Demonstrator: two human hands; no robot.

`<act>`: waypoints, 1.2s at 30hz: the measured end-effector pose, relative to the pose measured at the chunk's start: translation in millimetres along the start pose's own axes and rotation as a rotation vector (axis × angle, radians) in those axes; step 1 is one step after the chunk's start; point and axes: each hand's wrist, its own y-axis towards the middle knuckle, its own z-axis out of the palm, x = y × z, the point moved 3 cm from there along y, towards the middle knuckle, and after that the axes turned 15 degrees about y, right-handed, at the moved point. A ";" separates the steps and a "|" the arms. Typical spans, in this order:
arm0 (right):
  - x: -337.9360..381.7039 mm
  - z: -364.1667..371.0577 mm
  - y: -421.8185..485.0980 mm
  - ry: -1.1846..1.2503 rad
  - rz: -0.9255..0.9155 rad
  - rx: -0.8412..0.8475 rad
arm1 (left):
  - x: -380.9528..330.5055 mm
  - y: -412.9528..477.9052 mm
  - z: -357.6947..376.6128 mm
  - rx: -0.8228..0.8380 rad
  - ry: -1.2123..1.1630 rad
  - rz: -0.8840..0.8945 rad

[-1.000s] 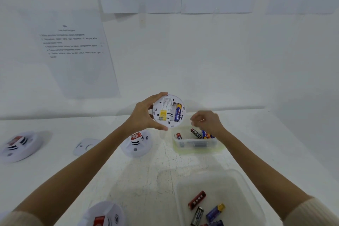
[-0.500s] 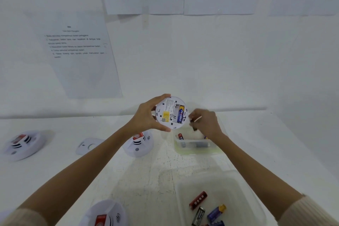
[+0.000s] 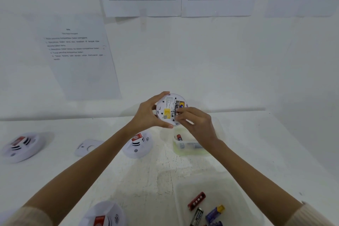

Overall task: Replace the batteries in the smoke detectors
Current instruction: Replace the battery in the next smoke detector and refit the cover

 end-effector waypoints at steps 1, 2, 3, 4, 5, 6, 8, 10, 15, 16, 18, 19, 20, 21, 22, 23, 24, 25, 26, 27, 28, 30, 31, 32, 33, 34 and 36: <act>-1.0 1.0 -2.2 0.003 0.009 0.015 | 0.8 -0.4 -0.4 -0.004 0.000 0.003; -2.3 1.8 -3.5 0.015 0.032 0.025 | 1.4 -0.9 -0.5 -0.004 0.003 0.008; -3.3 2.3 -3.6 0.027 0.068 0.031 | 1.6 -2.1 -0.2 -0.001 0.002 0.011; -4.4 2.7 -2.6 0.033 0.122 0.035 | 1.9 -3.4 0.1 0.002 -0.004 0.012; -4.8 3.0 -0.5 0.035 0.194 0.034 | 2.0 -4.5 0.4 0.003 -0.013 0.012; -5.8 2.8 1.6 0.043 0.284 0.023 | 2.3 -5.2 0.5 0.001 -0.020 0.012; -11.5 0.6 3.4 0.142 0.515 0.016 | 2.4 -5.1 -0.1 -0.014 -0.025 0.014; -16.1 1.8 2.7 0.346 0.753 0.075 | 2.7 -4.6 -2.0 -0.022 -0.017 0.024; -11.8 10.3 1.8 0.452 0.843 0.087 | 6.4 -4.5 -0.2 -0.026 -0.003 0.030; -11.8 11.8 1.2 0.450 0.855 0.073 | 6.2 -4.4 0.2 -0.030 0.005 0.036; -12.5 15.2 -0.7 0.489 0.909 0.041 | 4.3 -4.0 1.0 -0.028 0.022 0.053; -12.3 16.5 -1.1 0.520 0.942 0.015 | 3.4 -3.4 1.4 -0.027 0.029 0.062; -11.8 17.0 -0.9 0.544 0.971 -0.013 | 2.6 -2.8 1.9 -0.025 0.036 0.071; -10.9 17.0 -0.2 0.556 0.992 -0.038 | 1.9 -2.3 2.4 -0.024 0.042 0.082; -10.5 16.9 0.1 0.564 1.005 -0.061 | 1.6 -1.7 3.0 -0.023 0.049 0.091; -10.5 16.5 -0.2 0.577 1.013 -0.080 | 1.0 -1.3 3.7 -0.021 0.054 0.098; -10.6 15.4 -0.8 0.594 1.018 -0.096 | 0.8 -1.1 4.4 -0.018 0.058 0.100; -10.8 14.4 -1.6 0.607 1.024 -0.105 | 0.6 -1.2 5.1 -0.014 0.059 0.098; -11.2 13.1 -2.5 0.609 1.024 -0.105 | 0.6 -1.7 5.3 -0.011 0.057 0.092; -12.0 11.6 -3.5 0.593 1.012 -0.094 | 0.8 -2.3 5.3 -0.008 0.052 0.085; -12.9 10.2 -4.7 0.562 0.990 -0.070 | 1.2 -3.0 5.3 -0.004 0.041 0.081; -15.1 6.5 -6.0 0.515 0.938 -0.011 | 2.1 -3.5 5.6 0.004 0.018 0.071; -17.2 4.0 -6.9 0.508 0.919 0.019 | 2.6 -3.9 5.5 0.008 0.010 0.065; -18.7 1.2 -7.5 0.507 0.905 0.054 | 3.1 -4.3 5.2 0.013 0.002 0.058; -19.9 -1.4 -7.3 0.504 0.895 0.098 | 3.3 -4.9 4.4 0.019 -0.010 0.052; -20.0 -3.5 -6.6 0.497 0.884 0.150 | 3.5 -6.0 3.4 0.029 -0.023 0.047; -20.7 -4.7 -5.3 0.488 0.863 0.240 | 4.6 -9.4 1.1 0.050 -0.039 0.042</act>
